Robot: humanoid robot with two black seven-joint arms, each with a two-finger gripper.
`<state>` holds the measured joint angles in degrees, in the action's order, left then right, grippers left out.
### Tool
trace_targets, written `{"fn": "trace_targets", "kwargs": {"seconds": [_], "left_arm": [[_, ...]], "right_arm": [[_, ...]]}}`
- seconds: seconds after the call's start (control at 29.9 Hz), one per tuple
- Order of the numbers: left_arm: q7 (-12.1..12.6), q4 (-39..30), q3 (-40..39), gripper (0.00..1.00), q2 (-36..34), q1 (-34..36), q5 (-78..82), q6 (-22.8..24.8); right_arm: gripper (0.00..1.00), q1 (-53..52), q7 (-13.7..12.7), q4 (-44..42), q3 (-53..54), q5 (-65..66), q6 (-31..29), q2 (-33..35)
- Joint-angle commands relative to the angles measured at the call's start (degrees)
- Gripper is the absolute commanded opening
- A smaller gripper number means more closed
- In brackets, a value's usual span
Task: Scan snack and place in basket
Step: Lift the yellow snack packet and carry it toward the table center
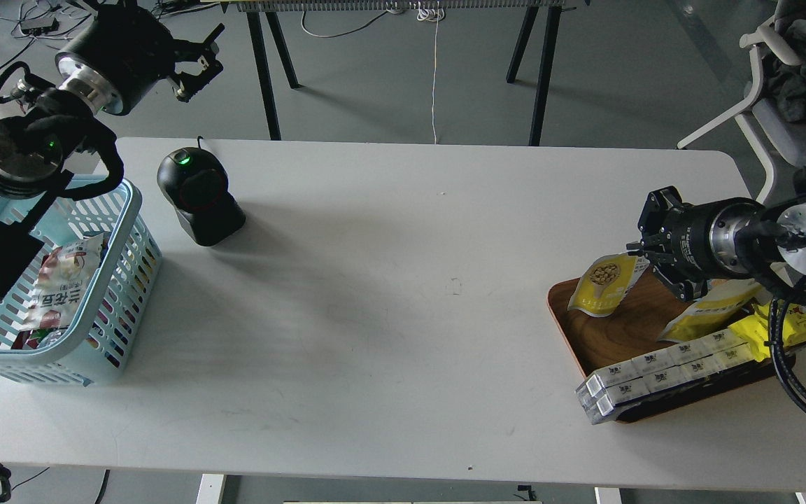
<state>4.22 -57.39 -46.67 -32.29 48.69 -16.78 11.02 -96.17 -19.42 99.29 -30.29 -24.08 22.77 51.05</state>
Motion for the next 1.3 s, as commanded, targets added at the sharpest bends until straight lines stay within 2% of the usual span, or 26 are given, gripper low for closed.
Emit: {"fn": "trace_targets", "kwargs": {"seconds": [0.0, 0.23, 0.37, 0.67, 0.97, 1.27], "left_arm": [[0.0, 0.0, 0.0, 1.0, 0.03, 0.09, 0.0, -0.03], [0.0, 0.0, 0.09, 1.0, -0.06, 0.17, 0.0, -0.12], [0.0, 0.0, 0.09, 1.0, -0.06, 0.17, 0.0, -0.21], [0.0, -0.09, 0.0, 1.0, -0.32, 0.26, 0.0, -0.74], [0.0, -0.44, -1.05, 1.0, -0.67, 0.26, 0.0, -0.83], [0.09, -0.44, -1.05, 1.0, -0.58, 0.26, 0.0, -0.74]], "right_arm": [[0.0, 0.02, 0.08, -0.06, 2.69, -0.18, 0.0, 0.02], [0.0, -0.16, 0.7, -0.32, 7.87, -4.39, 0.44, -2.35], [0.0, -0.33, 0.96, -1.46, 11.56, -5.8, 2.89, -5.77], [0.0, 2.2, 3.25, -7.44, 15.52, -7.39, 5.23, -19.04], [0.0, 10.03, 3.43, -15.78, 21.76, -7.39, 5.23, -32.75], [0.0, 11.44, 3.43, -20.62, 22.65, -7.3, 5.23, -40.58]]}}
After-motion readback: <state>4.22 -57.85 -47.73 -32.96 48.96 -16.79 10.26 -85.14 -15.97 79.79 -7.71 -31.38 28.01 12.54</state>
